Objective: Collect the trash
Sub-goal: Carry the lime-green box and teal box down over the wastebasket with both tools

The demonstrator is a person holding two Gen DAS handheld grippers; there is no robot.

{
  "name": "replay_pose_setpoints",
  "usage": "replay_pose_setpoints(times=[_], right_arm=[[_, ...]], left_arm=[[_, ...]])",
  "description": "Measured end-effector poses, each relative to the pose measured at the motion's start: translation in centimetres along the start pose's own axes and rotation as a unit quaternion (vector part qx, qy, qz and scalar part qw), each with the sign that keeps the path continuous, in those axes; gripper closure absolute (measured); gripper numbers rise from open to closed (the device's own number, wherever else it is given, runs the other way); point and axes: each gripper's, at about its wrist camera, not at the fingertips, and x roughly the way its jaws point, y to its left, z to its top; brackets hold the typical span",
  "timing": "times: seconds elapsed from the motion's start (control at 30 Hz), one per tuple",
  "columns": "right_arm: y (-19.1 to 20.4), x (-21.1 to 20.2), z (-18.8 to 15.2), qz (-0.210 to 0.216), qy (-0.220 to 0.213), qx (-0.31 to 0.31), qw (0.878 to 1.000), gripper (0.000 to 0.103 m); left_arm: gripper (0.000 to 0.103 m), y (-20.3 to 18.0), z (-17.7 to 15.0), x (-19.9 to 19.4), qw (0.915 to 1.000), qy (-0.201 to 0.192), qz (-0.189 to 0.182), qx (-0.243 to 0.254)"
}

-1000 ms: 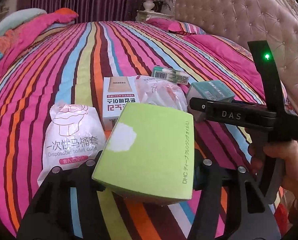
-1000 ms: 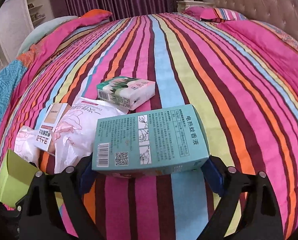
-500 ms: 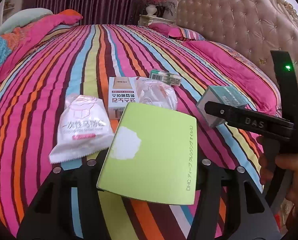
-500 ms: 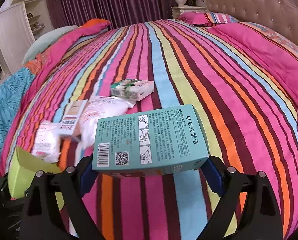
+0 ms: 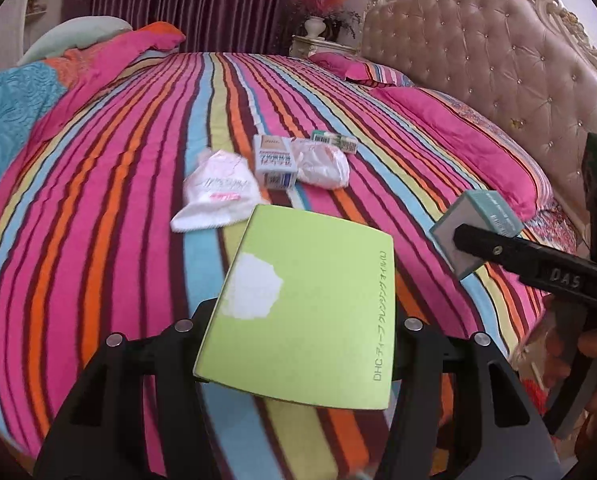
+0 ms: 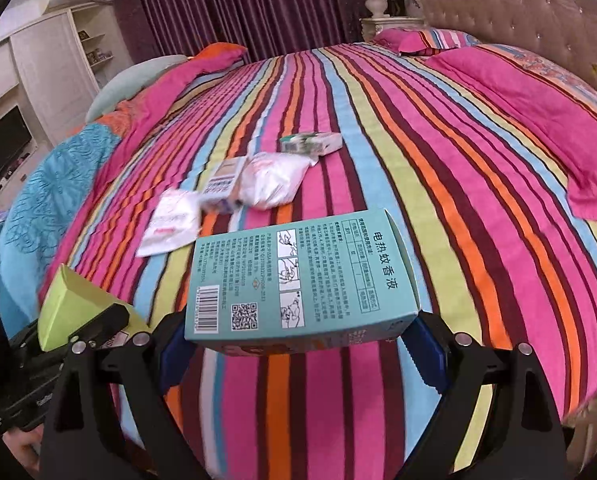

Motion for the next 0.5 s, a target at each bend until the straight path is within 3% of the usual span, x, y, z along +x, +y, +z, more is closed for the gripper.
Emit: replay_pose_setpoints(times=[0.5], right_arm=[[3.5,-4.9,-9.2,0.029,0.046,0.012,0.998,0.018]], left_arm=[[0.048,-0.7,-9.8,-6.9,0.9993,0.038,0.005,-0.001]])
